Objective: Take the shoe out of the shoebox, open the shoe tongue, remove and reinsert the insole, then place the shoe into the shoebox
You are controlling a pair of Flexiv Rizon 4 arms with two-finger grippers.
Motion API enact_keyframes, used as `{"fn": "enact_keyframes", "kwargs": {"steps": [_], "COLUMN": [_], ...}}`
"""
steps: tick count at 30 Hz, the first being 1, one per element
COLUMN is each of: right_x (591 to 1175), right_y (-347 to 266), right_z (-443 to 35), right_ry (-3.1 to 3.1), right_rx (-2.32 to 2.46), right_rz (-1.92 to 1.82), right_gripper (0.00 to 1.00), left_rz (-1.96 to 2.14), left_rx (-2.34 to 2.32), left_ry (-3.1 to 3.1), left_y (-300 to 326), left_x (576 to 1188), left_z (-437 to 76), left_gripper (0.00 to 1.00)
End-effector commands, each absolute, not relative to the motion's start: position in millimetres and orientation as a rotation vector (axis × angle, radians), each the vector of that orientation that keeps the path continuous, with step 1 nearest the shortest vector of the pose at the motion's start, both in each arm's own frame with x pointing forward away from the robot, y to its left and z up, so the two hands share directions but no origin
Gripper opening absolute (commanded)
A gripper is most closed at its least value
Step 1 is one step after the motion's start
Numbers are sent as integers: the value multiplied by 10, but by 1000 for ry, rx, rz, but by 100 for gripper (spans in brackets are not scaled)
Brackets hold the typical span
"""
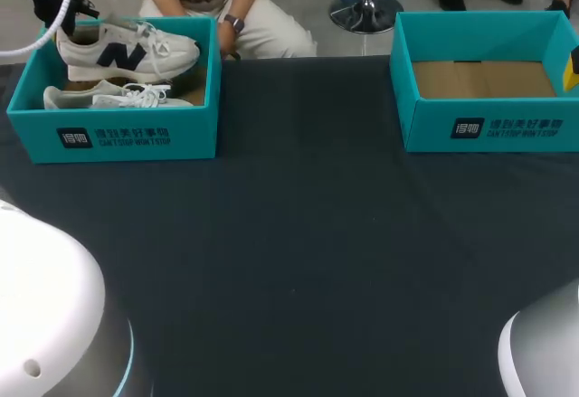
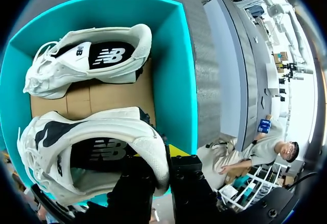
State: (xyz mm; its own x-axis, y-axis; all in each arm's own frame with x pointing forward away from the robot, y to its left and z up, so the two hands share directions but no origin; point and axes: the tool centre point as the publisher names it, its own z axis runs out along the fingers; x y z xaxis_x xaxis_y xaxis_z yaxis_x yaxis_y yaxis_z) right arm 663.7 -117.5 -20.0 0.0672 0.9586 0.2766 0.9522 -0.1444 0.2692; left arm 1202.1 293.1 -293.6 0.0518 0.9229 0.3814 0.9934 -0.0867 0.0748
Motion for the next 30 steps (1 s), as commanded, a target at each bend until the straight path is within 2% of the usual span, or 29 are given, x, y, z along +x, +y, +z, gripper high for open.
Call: {"fn": "enact_keyframes", "kwargs": {"steps": [1, 25, 26, 27, 29, 30], "right_x": [6661, 6661, 6661, 6661, 6661, 6661], "right_y": [-1170, -1170, -1170, -1170, -1170, -1170], "right_z": [-182, -182, -182, -182, -182, -182], "right_ry": [2047, 2047, 2047, 2047, 2047, 2047], "right_rx": [2287, 2287, 2287, 2287, 2287, 2287], "right_rz": [606, 606, 606, 606, 606, 606], "right_gripper": [100, 100, 100, 100, 100, 100], "left_rz": [-488, -456, -457, -457, -451, -450], "left_rx": [-2124, -2093, -2091, -2090, -2090, -2090], "left_ry": [-1954, -1878, -1877, -1876, -1882, -1887], "left_y": [2939, 2957, 2959, 2963, 2981, 2994], "left_x": [12122, 12113, 12110, 12107, 12101, 12096], "left_z": [-3098, -3583, -3589, -3593, -3586, -3564], "left_gripper": [0, 1, 31, 44, 53, 63]}}
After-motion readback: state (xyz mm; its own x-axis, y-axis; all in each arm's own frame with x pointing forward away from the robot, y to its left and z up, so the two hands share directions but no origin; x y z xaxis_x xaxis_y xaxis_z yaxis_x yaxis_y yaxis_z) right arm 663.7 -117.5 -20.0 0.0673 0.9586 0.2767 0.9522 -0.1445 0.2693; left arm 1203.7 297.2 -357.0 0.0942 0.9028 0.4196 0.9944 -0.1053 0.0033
